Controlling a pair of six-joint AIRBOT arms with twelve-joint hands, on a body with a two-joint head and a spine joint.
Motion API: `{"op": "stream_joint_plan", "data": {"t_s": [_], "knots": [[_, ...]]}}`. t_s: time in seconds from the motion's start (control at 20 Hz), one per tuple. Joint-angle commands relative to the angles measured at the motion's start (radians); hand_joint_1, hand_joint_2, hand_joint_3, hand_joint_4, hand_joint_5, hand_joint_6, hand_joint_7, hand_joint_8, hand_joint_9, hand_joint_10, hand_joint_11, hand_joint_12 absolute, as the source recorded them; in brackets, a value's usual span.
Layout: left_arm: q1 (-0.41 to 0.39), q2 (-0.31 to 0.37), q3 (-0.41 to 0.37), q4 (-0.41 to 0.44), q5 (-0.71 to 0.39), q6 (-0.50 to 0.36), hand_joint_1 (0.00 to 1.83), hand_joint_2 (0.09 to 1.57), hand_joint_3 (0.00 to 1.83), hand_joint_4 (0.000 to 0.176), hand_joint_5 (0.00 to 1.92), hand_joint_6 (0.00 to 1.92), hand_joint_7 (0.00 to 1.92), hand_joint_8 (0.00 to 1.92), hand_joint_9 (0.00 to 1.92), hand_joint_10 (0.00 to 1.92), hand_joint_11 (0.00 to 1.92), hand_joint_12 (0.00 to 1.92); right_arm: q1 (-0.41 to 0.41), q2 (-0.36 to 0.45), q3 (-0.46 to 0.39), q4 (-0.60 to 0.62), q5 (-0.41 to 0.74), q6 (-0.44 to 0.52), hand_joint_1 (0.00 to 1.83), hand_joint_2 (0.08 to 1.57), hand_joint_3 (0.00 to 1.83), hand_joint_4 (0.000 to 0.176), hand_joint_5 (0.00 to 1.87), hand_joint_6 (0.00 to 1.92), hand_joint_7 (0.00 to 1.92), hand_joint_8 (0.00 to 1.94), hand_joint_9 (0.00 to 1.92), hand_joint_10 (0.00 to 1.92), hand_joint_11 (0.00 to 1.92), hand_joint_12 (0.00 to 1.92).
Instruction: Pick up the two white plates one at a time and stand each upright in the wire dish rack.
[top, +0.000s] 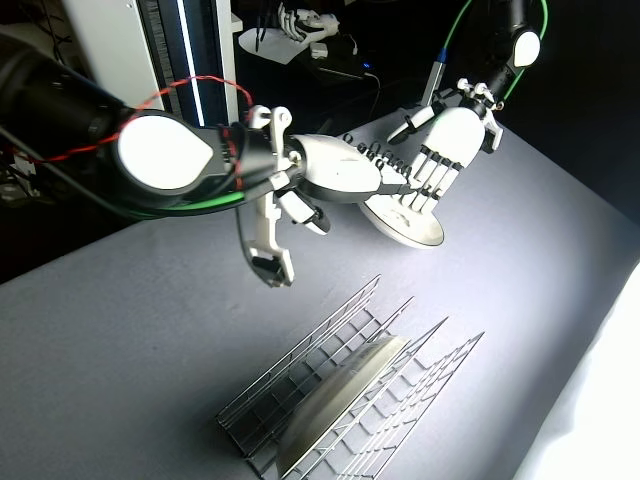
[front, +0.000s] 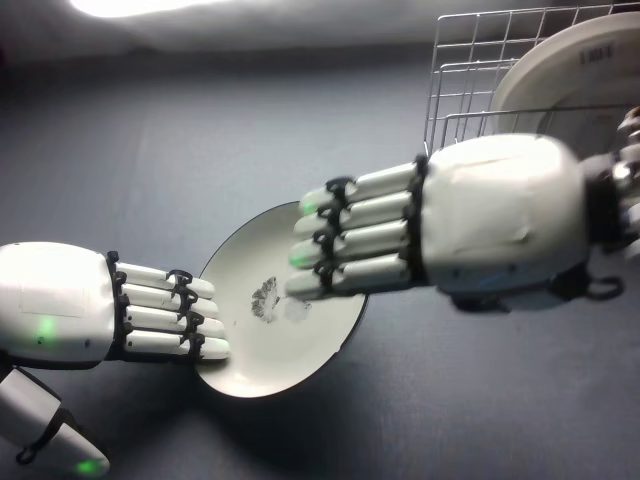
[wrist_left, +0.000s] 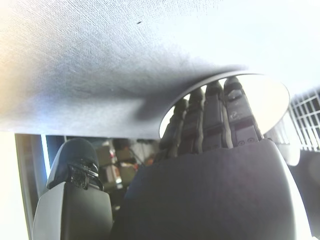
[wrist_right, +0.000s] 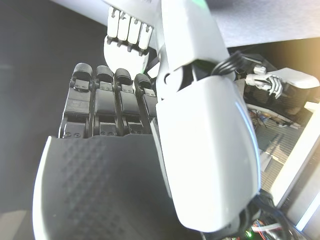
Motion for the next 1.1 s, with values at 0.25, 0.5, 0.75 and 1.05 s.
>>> {"op": "stream_joint_plan", "data": {"t_s": [0.25, 0.5, 0.75, 1.05], "knots": [[-0.007, -0.004, 0.003, -0.015, -0.018, -0.004, 0.0, 1.12, 0.0, 0.0, 0.0, 0.0, 0.0, 0.0, 0.0, 0.0, 0.0, 0.0, -0.043, -0.101, 0.054, 0.043, -0.016, -0.003, 1.48, 1.05, 0.01, 0.0, 0.0, 0.0, 0.0, 0.0, 0.0, 0.0, 0.01, 0.02], [-0.01, -0.004, 0.002, -0.015, -0.019, -0.004, 0.0, 1.12, 0.0, 0.0, 0.0, 0.0, 0.0, 0.0, 0.0, 0.0, 0.0, 0.0, -0.036, -0.202, 0.144, 0.044, -0.043, -0.003, 1.53, 1.05, 0.0, 0.0, 0.0, 0.0, 0.0, 0.0, 0.0, 0.0, 0.06, 0.04], [-0.013, -0.004, 0.001, -0.015, -0.02, -0.004, 0.0, 1.12, 0.0, 0.0, 0.0, 0.0, 0.0, 0.0, 0.0, 0.0, 0.0, 0.0, -0.017, -0.292, 0.198, 0.065, -0.078, -0.003, 1.58, 1.08, 0.0, 0.0, 0.0, 0.0, 0.0, 0.0, 0.01, 0.0, 0.0, 0.67], [-0.014, -0.005, 0.001, -0.015, -0.02, -0.004, 0.0, 1.11, 0.0, 0.0, 0.0, 0.0, 0.0, 0.0, 0.0, 0.0, 0.0, 0.0, -0.014, -0.32, 0.207, 0.074, -0.101, -0.004, 1.52, 1.15, 0.0, 0.0, 0.34, 0.04, 0.33, 0.02, 0.41, 0.06, 0.07, 1.3]]}}
